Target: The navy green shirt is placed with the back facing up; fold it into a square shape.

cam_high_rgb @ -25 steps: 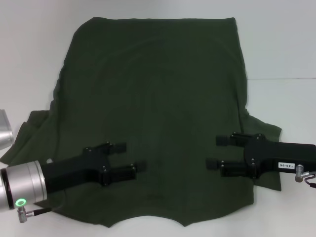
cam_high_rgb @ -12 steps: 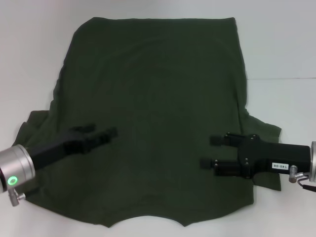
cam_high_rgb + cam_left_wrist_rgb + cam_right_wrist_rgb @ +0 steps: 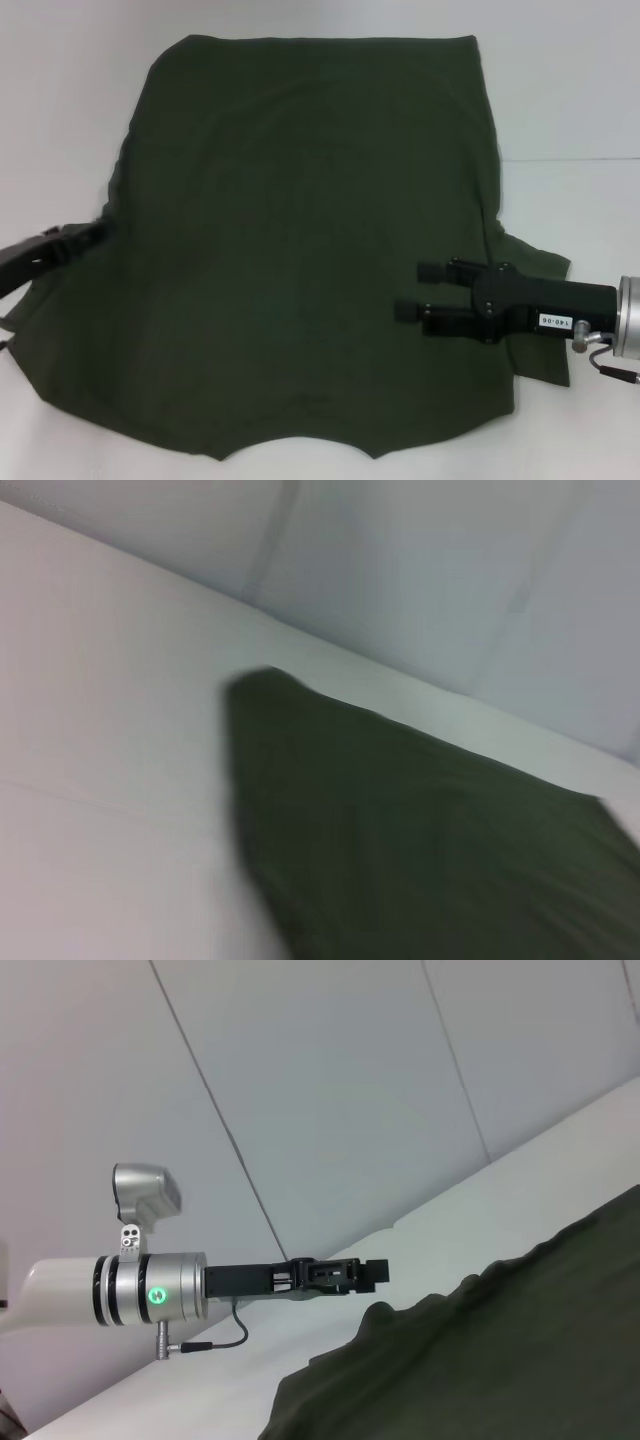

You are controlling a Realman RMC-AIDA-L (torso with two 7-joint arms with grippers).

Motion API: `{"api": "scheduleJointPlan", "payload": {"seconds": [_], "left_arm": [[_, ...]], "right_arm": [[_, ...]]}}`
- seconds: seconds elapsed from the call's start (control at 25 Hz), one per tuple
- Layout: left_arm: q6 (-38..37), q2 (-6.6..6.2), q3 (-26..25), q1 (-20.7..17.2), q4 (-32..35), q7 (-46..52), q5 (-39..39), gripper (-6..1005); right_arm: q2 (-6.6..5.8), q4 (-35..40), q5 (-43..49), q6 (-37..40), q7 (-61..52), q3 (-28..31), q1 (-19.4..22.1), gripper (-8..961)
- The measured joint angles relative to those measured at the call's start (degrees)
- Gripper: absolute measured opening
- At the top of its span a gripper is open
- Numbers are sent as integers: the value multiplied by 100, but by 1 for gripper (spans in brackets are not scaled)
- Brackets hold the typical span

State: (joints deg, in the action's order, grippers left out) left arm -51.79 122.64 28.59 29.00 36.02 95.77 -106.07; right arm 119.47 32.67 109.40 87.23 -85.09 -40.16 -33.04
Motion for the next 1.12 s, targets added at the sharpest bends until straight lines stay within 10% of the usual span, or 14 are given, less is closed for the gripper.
{"api": "scheduleJointPlan", "payload": {"seconds": [1.12], "left_arm": [[1722,28,164,260,-566,-596,-55,900]], "right_arm": [[6,-68,-61,-192,-104,0,-67,897]]}}
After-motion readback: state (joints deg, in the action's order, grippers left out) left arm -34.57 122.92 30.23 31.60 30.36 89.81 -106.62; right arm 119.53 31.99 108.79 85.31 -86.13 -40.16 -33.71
